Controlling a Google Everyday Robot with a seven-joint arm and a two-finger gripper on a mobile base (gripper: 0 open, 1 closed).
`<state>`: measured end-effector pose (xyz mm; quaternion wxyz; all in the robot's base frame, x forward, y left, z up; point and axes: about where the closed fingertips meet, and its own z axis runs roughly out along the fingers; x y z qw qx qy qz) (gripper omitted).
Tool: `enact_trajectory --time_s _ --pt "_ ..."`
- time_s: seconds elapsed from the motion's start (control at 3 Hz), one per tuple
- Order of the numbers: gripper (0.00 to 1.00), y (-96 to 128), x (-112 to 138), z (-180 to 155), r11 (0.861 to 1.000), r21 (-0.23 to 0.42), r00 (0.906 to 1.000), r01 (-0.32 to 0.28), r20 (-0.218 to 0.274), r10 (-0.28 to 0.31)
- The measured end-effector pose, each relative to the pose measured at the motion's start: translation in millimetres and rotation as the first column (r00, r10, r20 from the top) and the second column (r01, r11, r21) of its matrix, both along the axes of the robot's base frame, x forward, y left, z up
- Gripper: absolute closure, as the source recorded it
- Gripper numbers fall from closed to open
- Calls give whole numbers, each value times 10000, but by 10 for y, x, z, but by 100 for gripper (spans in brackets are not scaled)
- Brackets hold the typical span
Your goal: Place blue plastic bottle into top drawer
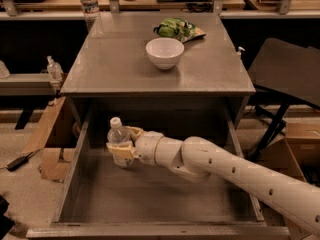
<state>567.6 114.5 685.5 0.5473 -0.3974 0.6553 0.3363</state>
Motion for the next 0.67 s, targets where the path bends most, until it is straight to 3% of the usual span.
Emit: enact_trajectory --time_s 0.33,0.67 --pt "11 17 -6 4 10000 6 10000 -31 3 31" --pt "0 30 -10 6 10000 10 10000 -53 5 53"
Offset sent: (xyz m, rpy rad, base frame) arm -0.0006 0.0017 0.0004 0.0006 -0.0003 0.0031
